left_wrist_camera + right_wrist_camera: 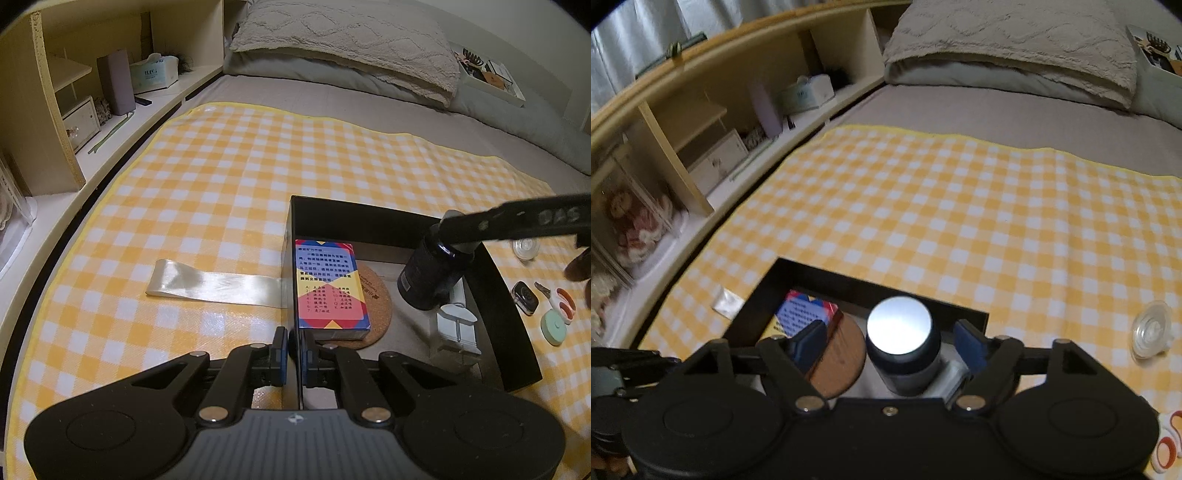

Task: Organize rigid objects
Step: 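Lift the blue bottle upright and carry it into the black box, then open the right gripper and withdraw from the bottle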

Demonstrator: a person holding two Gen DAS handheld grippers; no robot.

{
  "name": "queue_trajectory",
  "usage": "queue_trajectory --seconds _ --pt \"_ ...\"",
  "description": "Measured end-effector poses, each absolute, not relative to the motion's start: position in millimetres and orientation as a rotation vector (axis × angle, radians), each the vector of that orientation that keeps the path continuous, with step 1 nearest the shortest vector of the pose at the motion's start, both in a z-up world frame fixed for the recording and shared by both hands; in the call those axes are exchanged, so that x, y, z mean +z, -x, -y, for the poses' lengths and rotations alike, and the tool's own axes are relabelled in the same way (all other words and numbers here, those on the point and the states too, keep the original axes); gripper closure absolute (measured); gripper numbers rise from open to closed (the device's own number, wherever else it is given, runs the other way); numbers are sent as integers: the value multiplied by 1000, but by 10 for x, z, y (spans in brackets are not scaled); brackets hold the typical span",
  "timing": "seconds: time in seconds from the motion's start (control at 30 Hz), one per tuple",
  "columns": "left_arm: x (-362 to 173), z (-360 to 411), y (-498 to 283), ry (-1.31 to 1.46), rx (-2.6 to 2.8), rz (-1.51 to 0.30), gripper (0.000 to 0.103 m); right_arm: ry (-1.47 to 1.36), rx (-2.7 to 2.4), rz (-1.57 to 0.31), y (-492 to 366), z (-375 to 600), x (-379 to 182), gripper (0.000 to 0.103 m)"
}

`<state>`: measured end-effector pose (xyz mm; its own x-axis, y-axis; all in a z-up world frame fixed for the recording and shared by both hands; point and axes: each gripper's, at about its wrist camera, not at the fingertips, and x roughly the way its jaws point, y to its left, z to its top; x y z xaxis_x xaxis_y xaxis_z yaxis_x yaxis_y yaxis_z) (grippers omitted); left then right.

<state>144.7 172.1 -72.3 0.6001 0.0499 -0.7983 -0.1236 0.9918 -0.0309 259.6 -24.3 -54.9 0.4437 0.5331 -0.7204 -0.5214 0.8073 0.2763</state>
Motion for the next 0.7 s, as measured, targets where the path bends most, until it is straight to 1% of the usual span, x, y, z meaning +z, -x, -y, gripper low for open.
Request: queue_trajectory --seconds 0.2,0.3,0.37,0.43,0.7 --pt "-731 -1711 -1458 76 105 -921 96 -40 679 -849 -2512 455 -340 17" --pt "-733 -1705 -1460 70 108 -921 96 -52 672 -807 -2461 605 -231 10" --pt "-733 -1695 -1459 66 110 -920 96 -51 648 -767 -2427 731 -169 2" --pt "-731 -1687 -1455 62 112 -920 96 -46 614 -729 -2399 869 -128 0" --pt "-731 -1668 -1453 49 118 -918 96 -39 454 -686 -2416 1453 -136 0"
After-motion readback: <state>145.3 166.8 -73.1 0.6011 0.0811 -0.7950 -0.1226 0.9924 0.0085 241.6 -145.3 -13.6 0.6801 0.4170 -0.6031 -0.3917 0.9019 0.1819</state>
